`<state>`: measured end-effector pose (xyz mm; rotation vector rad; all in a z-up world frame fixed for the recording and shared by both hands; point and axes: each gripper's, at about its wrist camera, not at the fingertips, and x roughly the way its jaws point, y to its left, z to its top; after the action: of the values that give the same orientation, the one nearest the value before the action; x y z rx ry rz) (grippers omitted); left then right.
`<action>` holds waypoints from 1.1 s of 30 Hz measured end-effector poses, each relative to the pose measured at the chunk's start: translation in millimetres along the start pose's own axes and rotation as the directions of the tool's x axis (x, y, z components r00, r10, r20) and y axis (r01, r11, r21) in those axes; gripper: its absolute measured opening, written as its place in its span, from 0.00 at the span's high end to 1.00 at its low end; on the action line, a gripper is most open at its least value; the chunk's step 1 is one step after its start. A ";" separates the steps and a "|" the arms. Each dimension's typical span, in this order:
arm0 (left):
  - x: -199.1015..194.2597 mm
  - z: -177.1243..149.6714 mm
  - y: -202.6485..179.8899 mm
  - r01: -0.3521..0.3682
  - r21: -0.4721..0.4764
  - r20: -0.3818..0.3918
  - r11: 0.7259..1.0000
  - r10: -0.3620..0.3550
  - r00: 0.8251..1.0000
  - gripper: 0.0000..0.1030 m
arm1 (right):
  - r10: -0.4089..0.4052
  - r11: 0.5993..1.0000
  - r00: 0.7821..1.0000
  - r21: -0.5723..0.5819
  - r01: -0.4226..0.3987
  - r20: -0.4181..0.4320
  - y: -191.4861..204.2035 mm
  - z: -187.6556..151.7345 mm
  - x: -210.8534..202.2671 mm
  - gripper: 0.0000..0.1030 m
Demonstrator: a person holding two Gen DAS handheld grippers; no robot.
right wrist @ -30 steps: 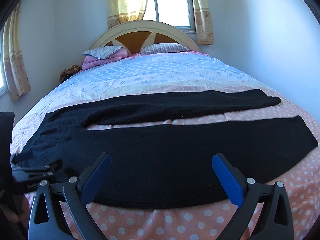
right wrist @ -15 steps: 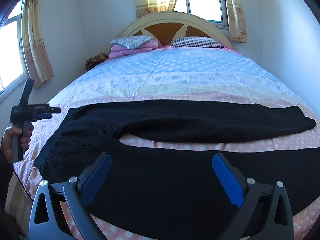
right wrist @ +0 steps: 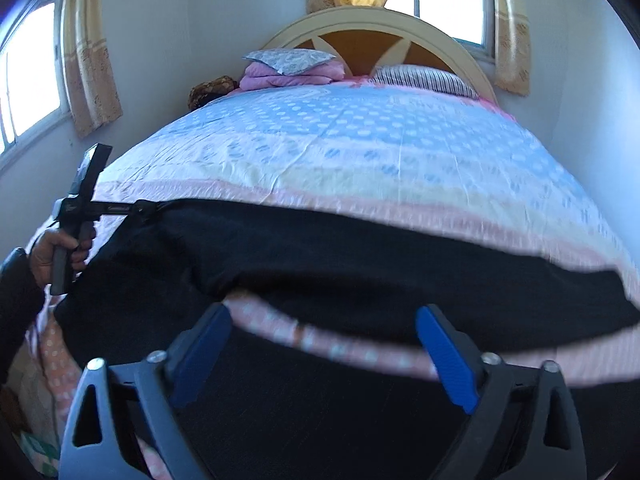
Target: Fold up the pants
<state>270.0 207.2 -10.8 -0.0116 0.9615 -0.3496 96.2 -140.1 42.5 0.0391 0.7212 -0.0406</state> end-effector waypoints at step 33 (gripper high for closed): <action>-119.3 -6.7 -17.5 0.093 0.041 0.285 0.995 -0.101 0.953 0.85 | 0.245 0.969 0.970 -0.031 -0.245 -0.012 -62.5 69.0 10.8 0.94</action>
<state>197.5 227.0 83.8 -0.0831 0.6689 -0.4384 146.6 -206.2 85.7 0.0972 0.7204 0.2077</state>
